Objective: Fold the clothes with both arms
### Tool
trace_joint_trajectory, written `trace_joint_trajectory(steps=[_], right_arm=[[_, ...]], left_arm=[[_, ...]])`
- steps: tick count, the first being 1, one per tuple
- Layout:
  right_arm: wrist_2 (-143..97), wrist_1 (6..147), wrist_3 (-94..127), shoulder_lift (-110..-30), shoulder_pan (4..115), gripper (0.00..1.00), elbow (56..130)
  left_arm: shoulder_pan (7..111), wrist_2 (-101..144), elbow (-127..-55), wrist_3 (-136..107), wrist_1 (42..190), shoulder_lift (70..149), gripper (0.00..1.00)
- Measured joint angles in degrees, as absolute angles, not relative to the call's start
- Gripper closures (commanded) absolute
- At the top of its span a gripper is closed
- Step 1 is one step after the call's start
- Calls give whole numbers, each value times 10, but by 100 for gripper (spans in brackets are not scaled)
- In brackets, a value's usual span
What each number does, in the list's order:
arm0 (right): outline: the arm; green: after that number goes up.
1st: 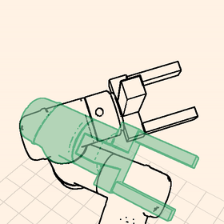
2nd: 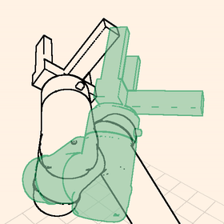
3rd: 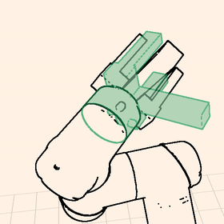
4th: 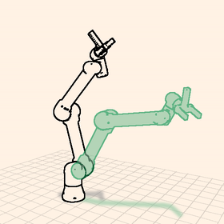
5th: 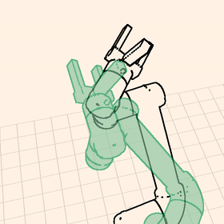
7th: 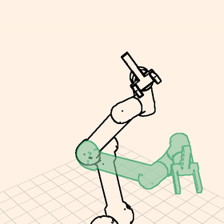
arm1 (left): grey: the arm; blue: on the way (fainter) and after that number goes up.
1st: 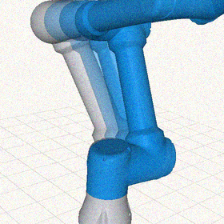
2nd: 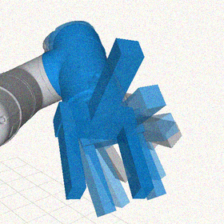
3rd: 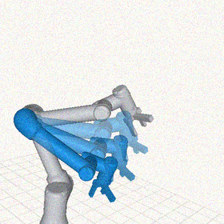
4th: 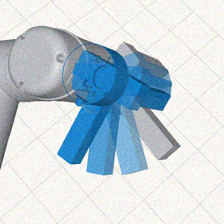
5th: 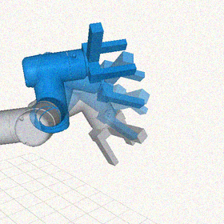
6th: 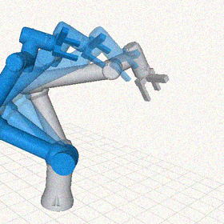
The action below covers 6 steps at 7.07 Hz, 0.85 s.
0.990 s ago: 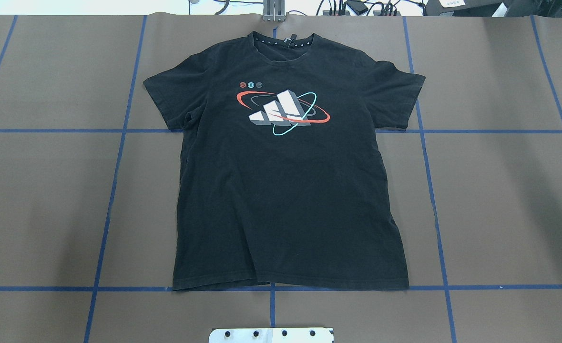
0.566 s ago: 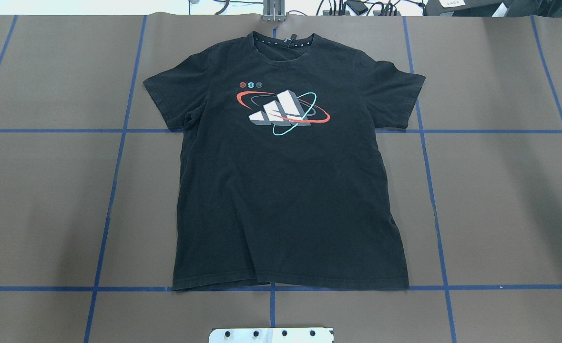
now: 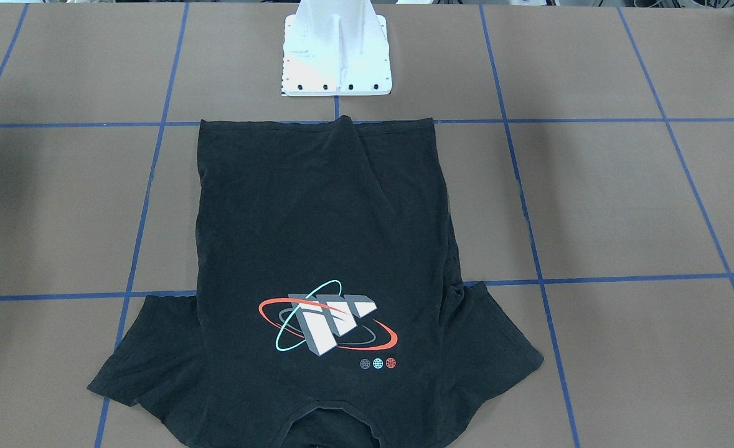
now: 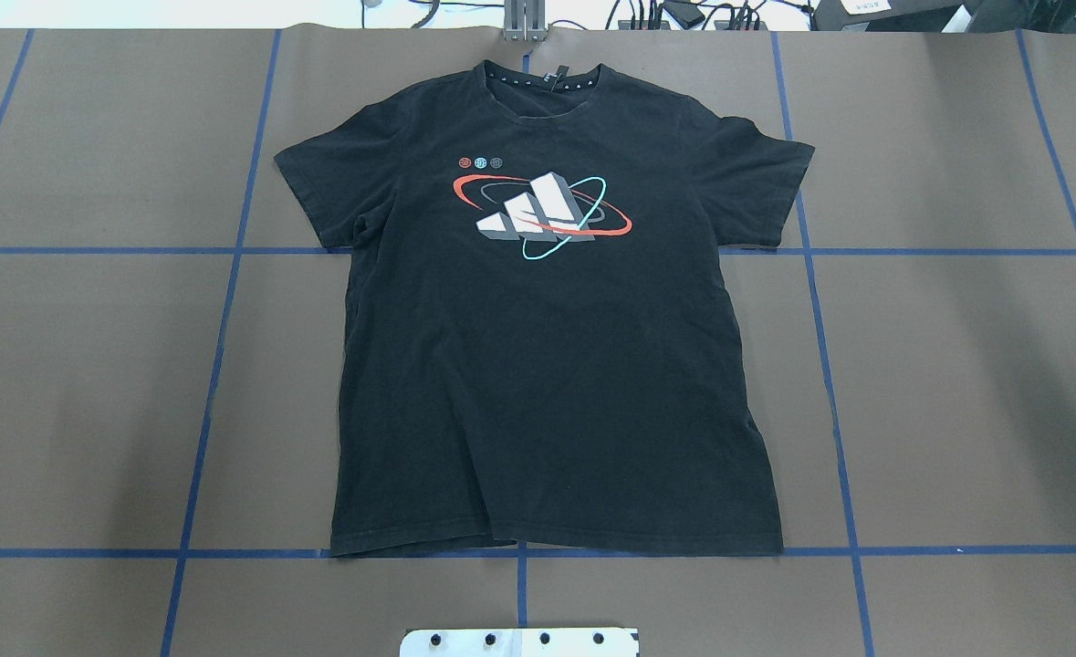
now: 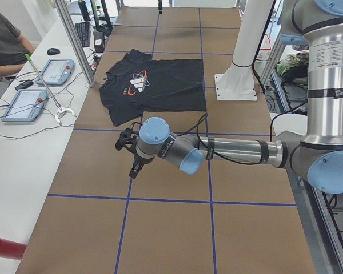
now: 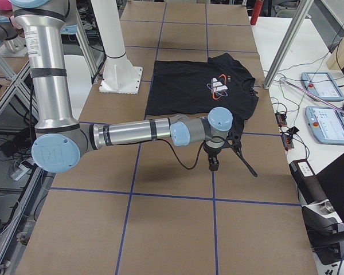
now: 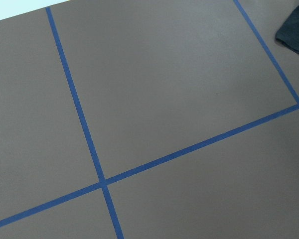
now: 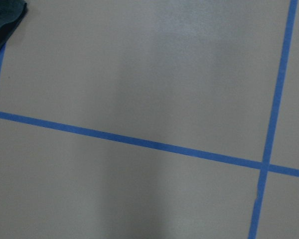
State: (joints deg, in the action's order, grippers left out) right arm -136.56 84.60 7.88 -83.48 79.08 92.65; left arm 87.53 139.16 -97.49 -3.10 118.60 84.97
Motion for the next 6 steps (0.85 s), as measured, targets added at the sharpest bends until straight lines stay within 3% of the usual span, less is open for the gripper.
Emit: trace_joint_trajectory(steps=[2,4,6], right_arm=[[-1358,845,180,-759,750,1,890],[-1345,769,282,-643,721,3,757],[-1322,638,401,-577,688,4,640]], left_arm=[[875,1389,-975,-32,1186,848,0],[875,1388,-975,-33,1186,848,0],[875,1389,-975,-33,1186,848,0]])
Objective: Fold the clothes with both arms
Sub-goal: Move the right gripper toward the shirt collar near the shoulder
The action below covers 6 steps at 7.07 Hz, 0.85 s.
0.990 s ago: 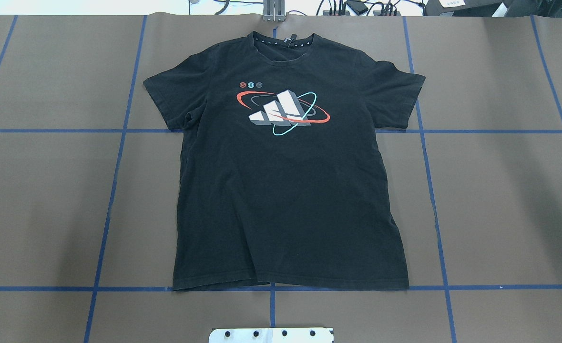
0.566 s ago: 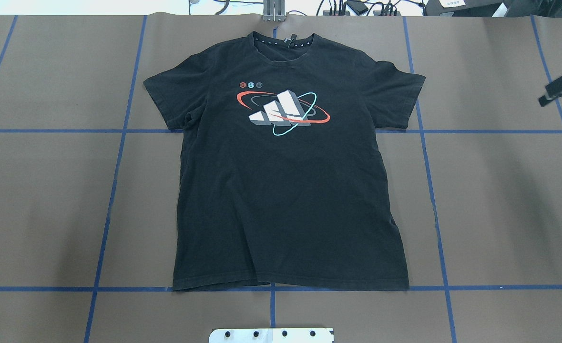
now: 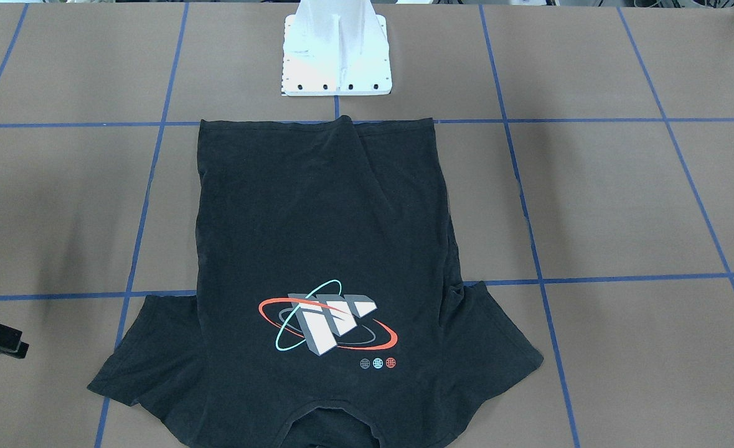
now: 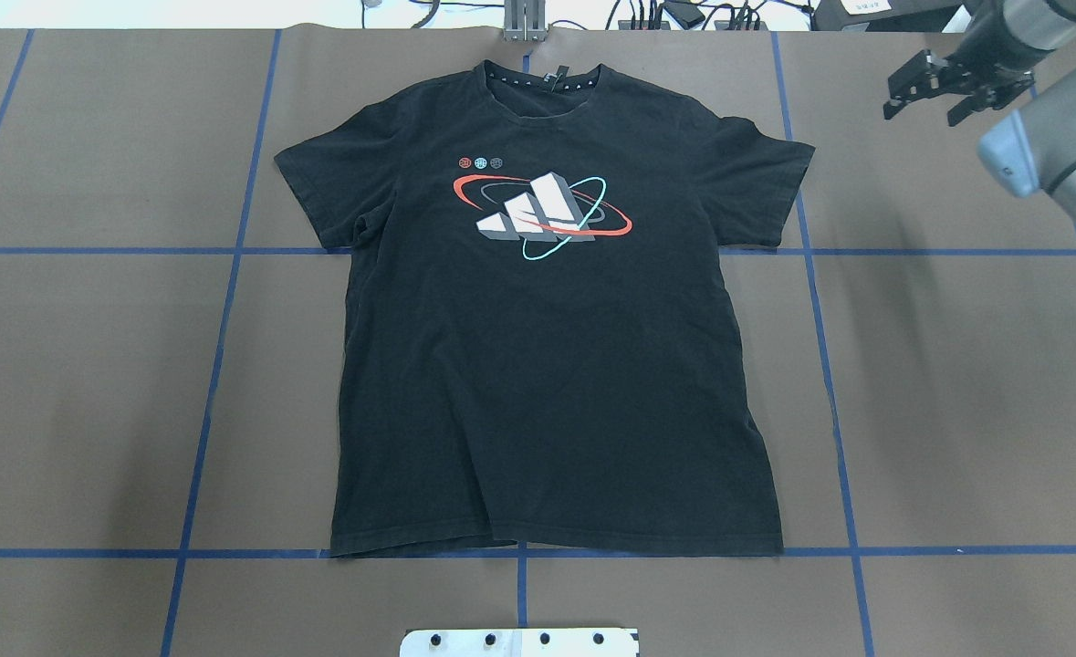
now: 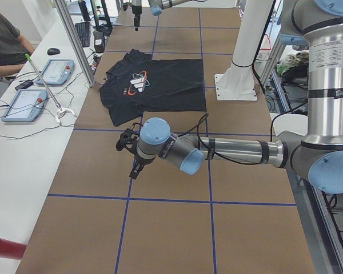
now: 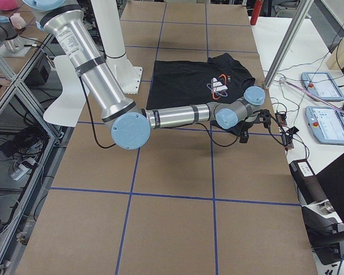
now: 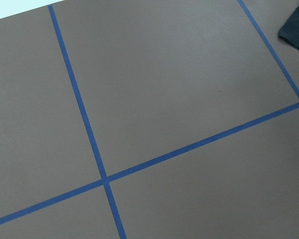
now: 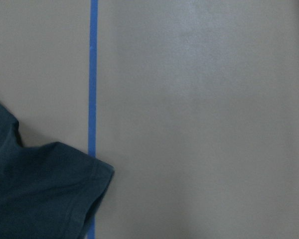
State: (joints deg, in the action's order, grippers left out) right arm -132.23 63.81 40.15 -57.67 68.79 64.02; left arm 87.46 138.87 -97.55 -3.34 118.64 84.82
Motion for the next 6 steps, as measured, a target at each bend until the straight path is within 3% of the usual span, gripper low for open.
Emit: trace_joint_trajectory(steps=[6], right_arm=[[-1238,491,460,-520,611,18,505]], left_arm=[[875,1389,-977,-33,1187,848,0]])
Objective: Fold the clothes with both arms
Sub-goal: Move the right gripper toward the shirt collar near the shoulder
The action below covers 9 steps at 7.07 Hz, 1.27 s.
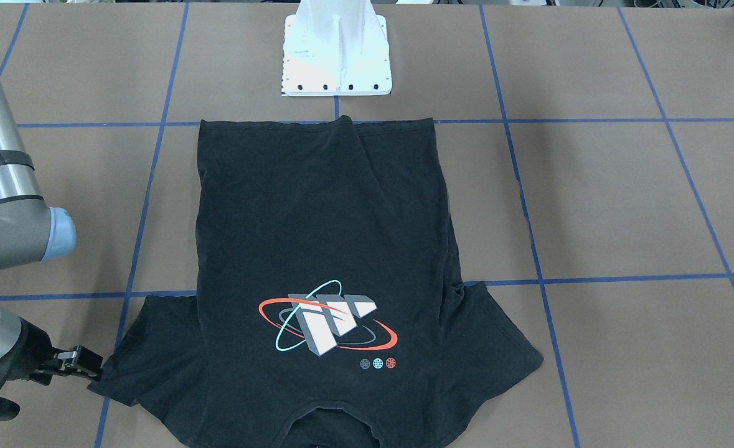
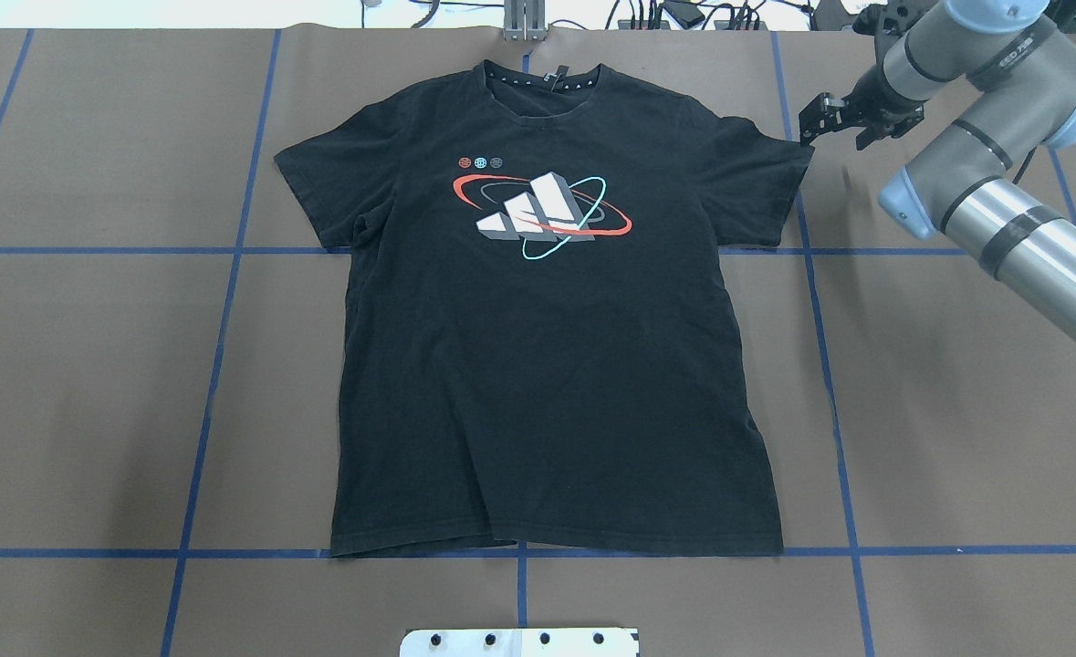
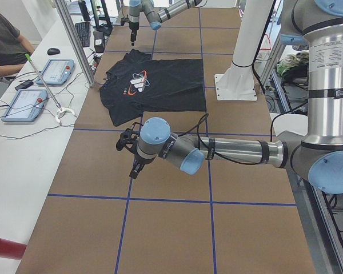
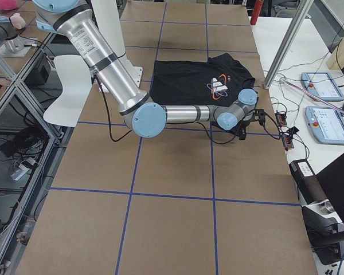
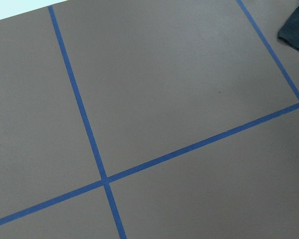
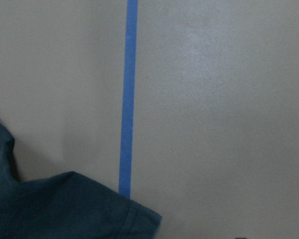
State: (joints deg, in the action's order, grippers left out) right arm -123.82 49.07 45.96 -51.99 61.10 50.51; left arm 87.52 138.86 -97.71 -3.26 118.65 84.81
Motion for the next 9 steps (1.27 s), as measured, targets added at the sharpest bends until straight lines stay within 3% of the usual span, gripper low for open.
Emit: trace_joint_trajectory(steps=[6,7,8,9], right_arm=[[-1223,478,459,-493,598,29,466],[-1220,478,459,-493,596,36,465],[-1216,478,460,-493,593,53,464],[-1214,478,460,-493,591,90,463]], left_arm=[[875,1388,-977,-32,1187,848,0],[875,1388,-977,-32,1187,848,0],[875,1388,-977,-32,1187,848,0],[876,1388,-977,-32,1187,848,0]])
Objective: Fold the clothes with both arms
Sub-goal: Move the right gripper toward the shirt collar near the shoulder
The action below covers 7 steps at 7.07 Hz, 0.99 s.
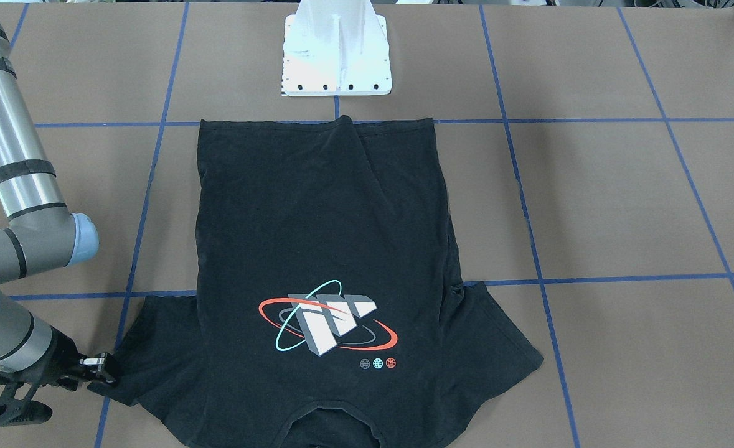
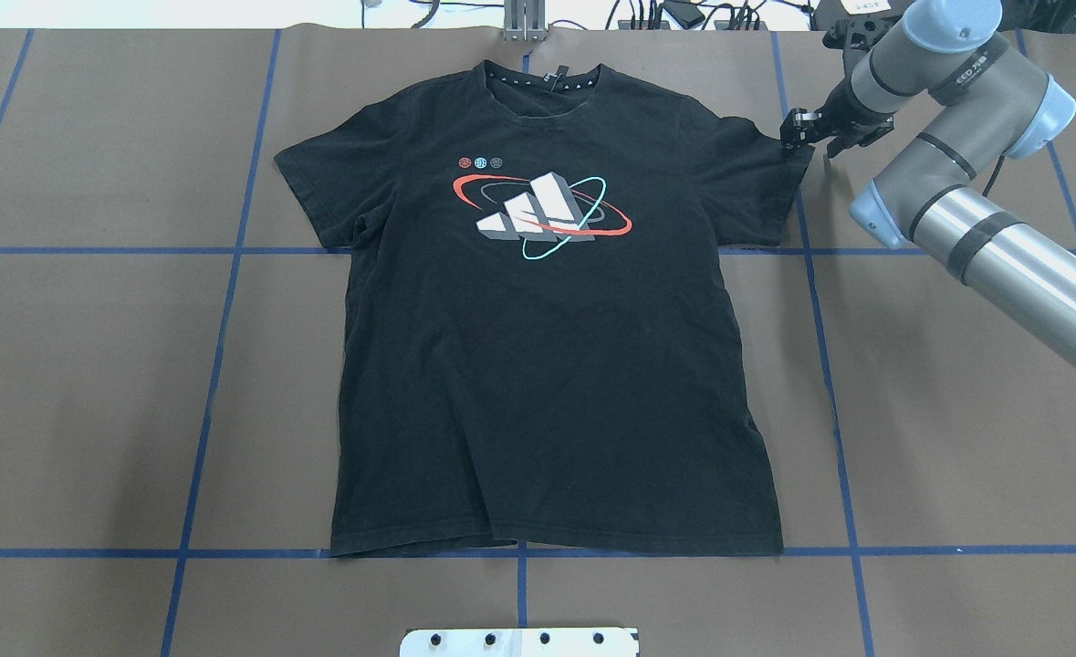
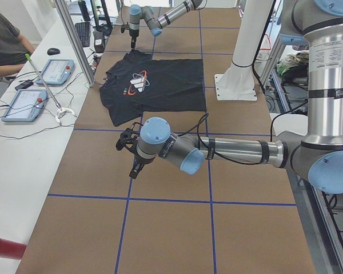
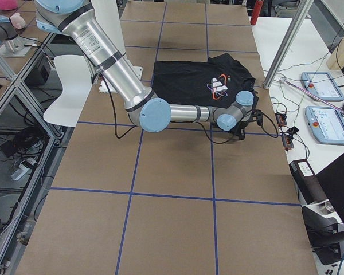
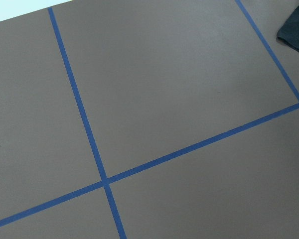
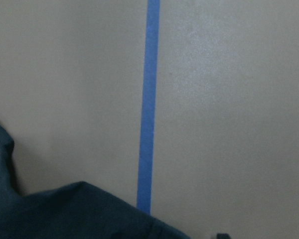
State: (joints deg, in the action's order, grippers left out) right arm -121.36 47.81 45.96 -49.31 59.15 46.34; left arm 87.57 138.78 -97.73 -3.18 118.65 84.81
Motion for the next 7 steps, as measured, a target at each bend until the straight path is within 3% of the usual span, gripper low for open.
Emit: trace_joint_trajectory(steps=[1,5,7], right_arm=[[-1213,478,460,-493,591,100,463],[-1217,478,460,-494,598,100,469],[-1260,479,461,-532,621,100,532]], left_arm=[[876,1388,-977,-32,1187,848,0],[876,1388,-978,-33,1187,847,0],[876,1388,-980,-33,1187,848,0]])
